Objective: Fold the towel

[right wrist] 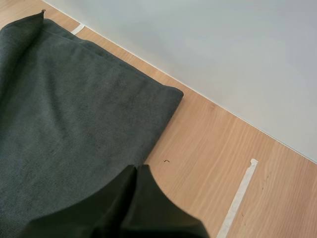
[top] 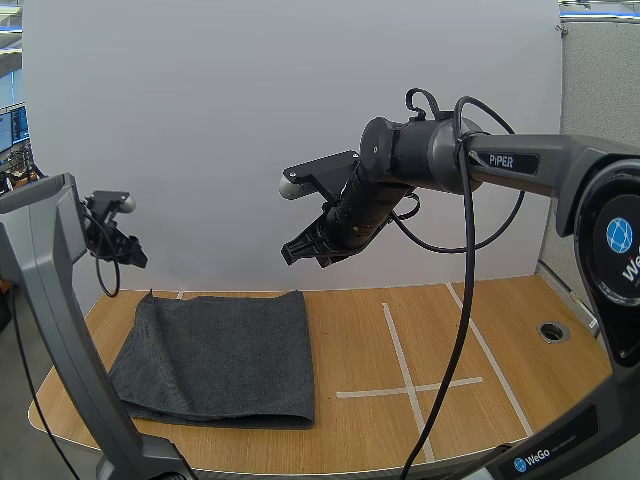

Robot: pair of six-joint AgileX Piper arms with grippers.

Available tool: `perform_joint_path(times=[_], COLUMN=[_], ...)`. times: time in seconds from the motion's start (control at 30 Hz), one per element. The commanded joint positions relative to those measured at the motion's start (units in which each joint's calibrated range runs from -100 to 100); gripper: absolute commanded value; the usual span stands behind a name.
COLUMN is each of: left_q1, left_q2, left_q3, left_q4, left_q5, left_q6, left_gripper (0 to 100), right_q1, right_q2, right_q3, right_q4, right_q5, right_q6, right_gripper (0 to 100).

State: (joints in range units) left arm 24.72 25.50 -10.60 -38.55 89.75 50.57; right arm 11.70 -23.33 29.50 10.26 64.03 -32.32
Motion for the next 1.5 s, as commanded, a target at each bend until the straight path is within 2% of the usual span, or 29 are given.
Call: perform_joint_path(times=[0.0,0.2,0.33,0.4,0.73,0.87,1.03,1.23,1.37,1.47], left_q1=[1.33,2.56,3.31,3.41,3.41,3.41,3.41,3.41,3.41,3.41], left_q2=[-6.0,-12.1,-15.0,-15.9,-17.9,-19.6,-25.9,-29.7,-29.9,-29.9], left_q3=[-0.2,-0.2,-0.2,-0.2,0.5,5.0,17.6,27.4,32.2,35.9], left_q4=[-2.6,-3.4,-4.3,-4.3,-4.6,-4.5,-4.5,1.9,7.1,7.1], left_q5=[10.2,10.2,10.2,10.2,10.2,10.2,10.2,10.2,10.2,10.2], left_q6=[-1.1,-4.0,-6.6,-7.0,-12.0,-10.6,-4.9,-4.1,-3.4,-2.2], left_gripper=[84,33,9,1,0,0,0,0,0,0], right_q1=[-0.3,-0.3,-0.3,-0.3,-0.3,-0.3,-0.3,-0.3,-0.3,-0.3], right_q2=[-0.2,-0.2,-0.2,-0.2,-0.2,-0.2,-0.2,-0.2,-0.2,-0.2], right_q3=[-0.4,-0.4,-0.4,-0.4,-0.4,-0.4,-0.4,-0.4,-0.4,-0.4], right_q4=[0.2,0.2,0.2,0.2,0.2,0.2,0.2,0.3,2.8,3.2], right_q5=[-0.7,-0.7,-0.7,-0.7,-0.7,-0.7,-0.7,-0.7,-0.7,-0.7], right_q6=[-0.2,-0.2,-0.2,-0.2,-0.2,-0.2,-0.2,-0.1,-0.1,-0.1], right_gripper=[0,0,0,0,0,0,0,0,0,0])
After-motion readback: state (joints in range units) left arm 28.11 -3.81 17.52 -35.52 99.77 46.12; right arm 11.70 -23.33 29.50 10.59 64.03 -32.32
